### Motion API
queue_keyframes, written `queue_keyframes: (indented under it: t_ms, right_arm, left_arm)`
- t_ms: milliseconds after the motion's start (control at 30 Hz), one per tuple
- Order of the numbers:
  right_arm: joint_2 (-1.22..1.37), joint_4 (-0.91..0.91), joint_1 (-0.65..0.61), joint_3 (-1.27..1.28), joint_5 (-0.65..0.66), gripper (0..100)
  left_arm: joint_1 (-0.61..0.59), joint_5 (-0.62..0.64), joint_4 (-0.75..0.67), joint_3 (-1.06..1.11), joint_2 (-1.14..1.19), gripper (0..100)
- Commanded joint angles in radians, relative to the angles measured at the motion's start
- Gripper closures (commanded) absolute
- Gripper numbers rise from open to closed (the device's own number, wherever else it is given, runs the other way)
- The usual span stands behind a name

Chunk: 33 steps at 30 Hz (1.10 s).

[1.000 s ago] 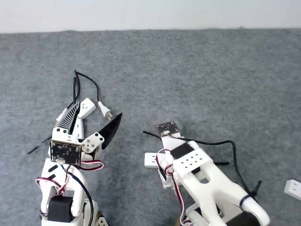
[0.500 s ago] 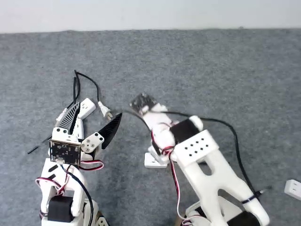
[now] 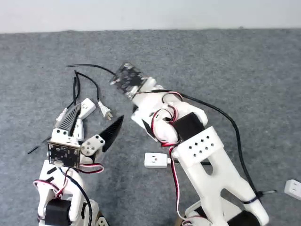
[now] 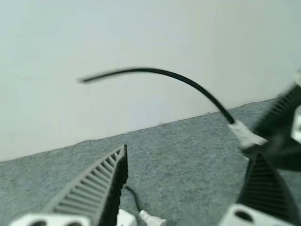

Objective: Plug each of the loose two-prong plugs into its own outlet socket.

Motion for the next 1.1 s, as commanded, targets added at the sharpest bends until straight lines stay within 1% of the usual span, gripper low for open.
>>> queue_keyframes:
  t_ms: [0, 100, 200, 367, 467, 567, 700, 967, 1067]
  right_arm:
    - [-0.012, -0.033, -0.061, -0.155, 0.080, 99.1]
    - [-0.001, 0.018, -0.088, -0.284, 0.083, 99.1]
    - [-0.001, 0.041, -0.117, -0.358, 0.083, 99.1]
    - [-0.001, 0.081, -0.165, -0.377, 0.078, 99.1]
    - [-0.013, 0.122, -0.200, -0.382, 0.078, 99.1]
    - [-0.007, 0.211, -0.228, -0.443, 0.068, 99.1]
    - [-0.004, 0.318, -0.249, -0.528, 0.003, 99.1]
    - [-0.015, 0.418, -0.305, -0.568, -0.008, 99.1]
    - [-0.016, 0.427, -0.309, -0.569, -0.051, 99.1]
  left_arm:
    - [0.060, 0.017, 0.002, -0.056, -0.018, 62]
    - [0.081, 0.017, -0.020, -0.062, -0.018, 62]
    - [0.089, 0.018, -0.055, -0.059, -0.018, 62]
    - [0.089, 0.060, -0.123, -0.071, -0.018, 62]
    - [0.089, 0.071, -0.129, -0.090, -0.018, 62]
    - [0.087, 0.097, -0.164, -0.085, -0.018, 62]
    - [0.087, 0.097, -0.216, -0.068, -0.018, 62]
    - [0.080, 0.089, -0.222, -0.051, -0.018, 63]
    - [0.080, 0.087, -0.224, -0.028, -0.018, 63]
